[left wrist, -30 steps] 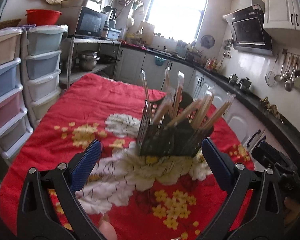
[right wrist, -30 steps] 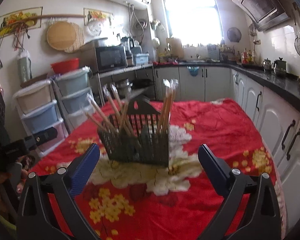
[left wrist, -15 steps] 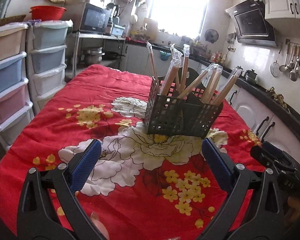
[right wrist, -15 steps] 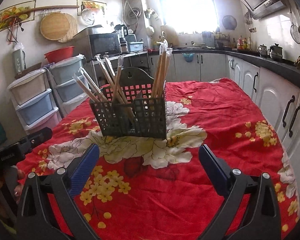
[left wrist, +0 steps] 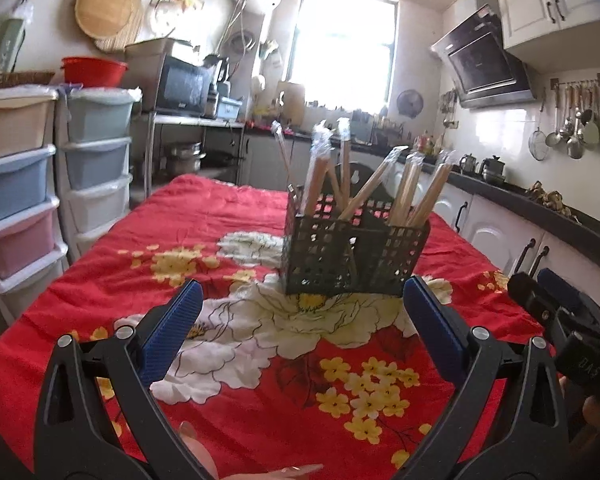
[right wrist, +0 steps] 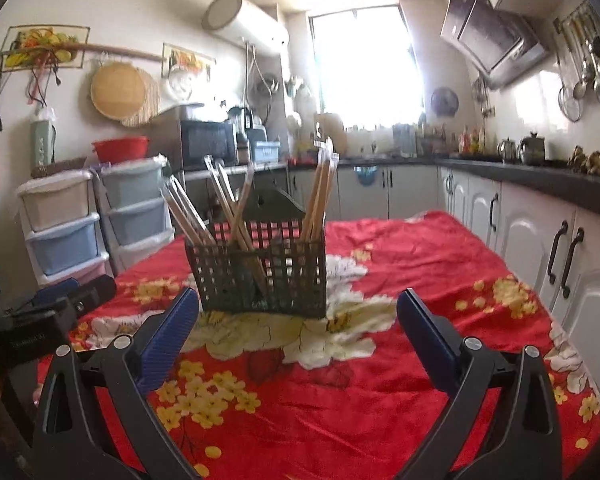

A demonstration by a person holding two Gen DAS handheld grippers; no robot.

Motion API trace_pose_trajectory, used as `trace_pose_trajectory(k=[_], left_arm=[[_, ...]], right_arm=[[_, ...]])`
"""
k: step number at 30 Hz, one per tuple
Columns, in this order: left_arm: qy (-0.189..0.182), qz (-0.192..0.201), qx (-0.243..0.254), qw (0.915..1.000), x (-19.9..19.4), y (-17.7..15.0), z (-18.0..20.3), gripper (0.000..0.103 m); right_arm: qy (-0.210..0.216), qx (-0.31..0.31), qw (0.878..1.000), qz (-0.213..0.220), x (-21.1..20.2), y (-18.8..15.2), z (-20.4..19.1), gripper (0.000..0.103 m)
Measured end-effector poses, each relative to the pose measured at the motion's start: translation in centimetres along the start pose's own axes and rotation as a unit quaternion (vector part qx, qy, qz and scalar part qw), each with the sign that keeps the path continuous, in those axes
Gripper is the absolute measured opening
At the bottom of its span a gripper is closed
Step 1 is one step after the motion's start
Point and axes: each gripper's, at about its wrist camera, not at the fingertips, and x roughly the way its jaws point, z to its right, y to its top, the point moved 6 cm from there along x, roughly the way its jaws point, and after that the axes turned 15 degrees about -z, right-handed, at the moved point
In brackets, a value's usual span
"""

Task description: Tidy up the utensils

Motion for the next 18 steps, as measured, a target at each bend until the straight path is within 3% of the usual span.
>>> trace_pose_trajectory(k=[6, 18], left_arm=[[-0.004, 0.029, 0.003, 0.9996, -0.6, 0.1, 0.5, 0.092], [0.001, 0.034, -0.001, 0.9994, -0.9, 0.0, 0.3, 0.092]], right_arm=[[-0.01, -0.011, 0.999, 0.031, -0.9, -0.1, -0.4, 0.097], [-0.013, -0.017, 0.999, 0.036, -1.1, -0.3, -1.1, 0.097]])
